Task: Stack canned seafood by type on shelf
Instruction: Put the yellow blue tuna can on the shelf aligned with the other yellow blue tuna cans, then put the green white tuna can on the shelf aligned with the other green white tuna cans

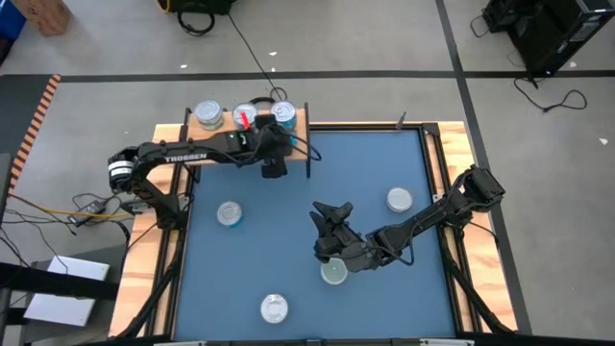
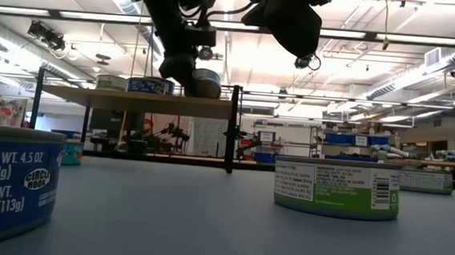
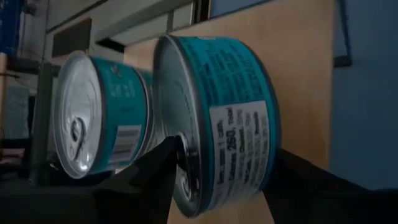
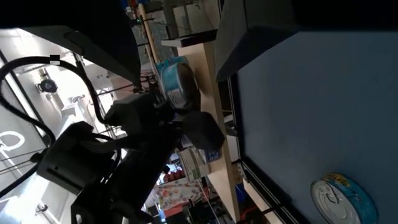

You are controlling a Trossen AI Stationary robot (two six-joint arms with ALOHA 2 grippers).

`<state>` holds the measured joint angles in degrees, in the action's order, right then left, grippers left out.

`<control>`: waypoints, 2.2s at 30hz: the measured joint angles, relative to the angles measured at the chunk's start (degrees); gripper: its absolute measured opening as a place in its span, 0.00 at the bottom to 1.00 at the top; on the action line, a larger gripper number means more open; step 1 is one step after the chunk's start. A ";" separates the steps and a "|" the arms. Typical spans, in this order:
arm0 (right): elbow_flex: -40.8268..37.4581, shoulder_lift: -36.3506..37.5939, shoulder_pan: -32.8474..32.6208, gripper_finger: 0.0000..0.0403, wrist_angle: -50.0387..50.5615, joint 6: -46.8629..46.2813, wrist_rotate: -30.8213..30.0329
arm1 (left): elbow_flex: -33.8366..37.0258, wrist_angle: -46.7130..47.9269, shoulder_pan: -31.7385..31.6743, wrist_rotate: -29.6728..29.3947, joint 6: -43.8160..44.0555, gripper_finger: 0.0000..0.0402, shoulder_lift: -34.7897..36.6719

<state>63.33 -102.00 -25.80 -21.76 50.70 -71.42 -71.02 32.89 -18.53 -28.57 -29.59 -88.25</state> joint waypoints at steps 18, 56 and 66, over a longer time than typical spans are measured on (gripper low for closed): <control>0.00 0.00 0.00 0.53 -0.01 0.02 0.02 | -0.13 1.80 1.03 0.27 2.21 0.53 0.02; 0.00 0.00 0.00 0.53 0.00 -0.51 0.28 | -1.64 3.29 4.47 -4.14 1.98 0.71 0.38; 0.00 0.00 1.00 0.35 2.67 -8.28 -0.47 | 0.03 0.81 7.93 16.25 13.92 0.40 5.45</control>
<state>63.33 -102.00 -24.80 -19.09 42.42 -71.89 -70.99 33.70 -10.61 -12.32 -15.67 -82.80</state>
